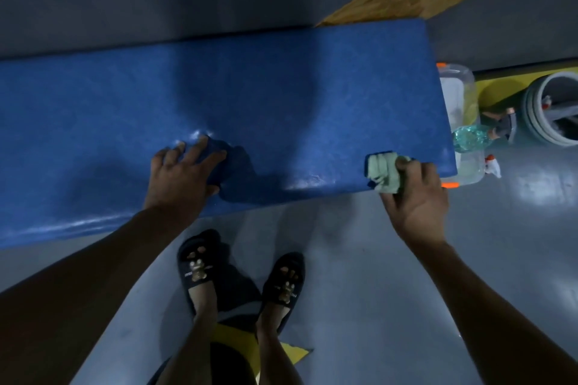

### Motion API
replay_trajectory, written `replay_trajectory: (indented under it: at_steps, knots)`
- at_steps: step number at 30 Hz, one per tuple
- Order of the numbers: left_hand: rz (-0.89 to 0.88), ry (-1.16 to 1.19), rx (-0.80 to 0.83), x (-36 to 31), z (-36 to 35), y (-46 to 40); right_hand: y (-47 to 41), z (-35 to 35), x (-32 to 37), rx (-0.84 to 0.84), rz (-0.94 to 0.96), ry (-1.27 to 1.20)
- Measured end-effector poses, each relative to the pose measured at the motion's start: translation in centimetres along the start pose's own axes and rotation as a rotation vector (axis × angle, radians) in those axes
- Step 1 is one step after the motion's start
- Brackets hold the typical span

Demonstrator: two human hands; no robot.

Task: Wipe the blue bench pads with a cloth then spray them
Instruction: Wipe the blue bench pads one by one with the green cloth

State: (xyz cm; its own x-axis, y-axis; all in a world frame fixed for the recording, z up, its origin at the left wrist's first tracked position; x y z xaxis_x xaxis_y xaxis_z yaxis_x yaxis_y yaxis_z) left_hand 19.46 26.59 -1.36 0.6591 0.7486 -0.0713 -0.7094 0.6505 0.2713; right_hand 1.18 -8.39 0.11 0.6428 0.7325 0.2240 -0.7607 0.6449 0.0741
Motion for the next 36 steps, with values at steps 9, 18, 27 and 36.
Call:
replay_trajectory:
  at_steps: [9, 18, 27, 36]
  knots:
    - [-0.031, 0.048, -0.024, 0.0, -0.5, 0.1, 6.2, -3.4, 11.1, -0.103, -0.196, -0.358]
    - [-0.106, 0.072, -0.010, 1.5, -0.2, 0.5, 5.3, -3.5, 11.3, 0.104, 0.074, -0.203]
    - [-0.154, 0.269, -0.122, 1.9, 1.0, 1.8, 8.2, -4.7, 12.3, -0.061, -0.382, -0.447]
    - [-0.133, 0.202, -0.113, 8.3, 0.7, 4.9, 8.9, -4.7, 17.5, 0.131, 0.004, -0.368]
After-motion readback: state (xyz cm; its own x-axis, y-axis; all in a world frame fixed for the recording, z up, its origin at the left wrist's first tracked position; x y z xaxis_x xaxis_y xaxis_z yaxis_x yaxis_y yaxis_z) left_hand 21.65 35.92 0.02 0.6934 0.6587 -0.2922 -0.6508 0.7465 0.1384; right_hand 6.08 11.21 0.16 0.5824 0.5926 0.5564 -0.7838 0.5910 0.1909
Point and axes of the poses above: each hand's wrist, its own y-axis away from the middle knuckle, its own z-axis out of the back of the hand, x = y × z, the point moved 9 cm from there along -y, towards the middle knuckle, and after that the axes turned 9 degrees about -z, right-handed, at the moved point
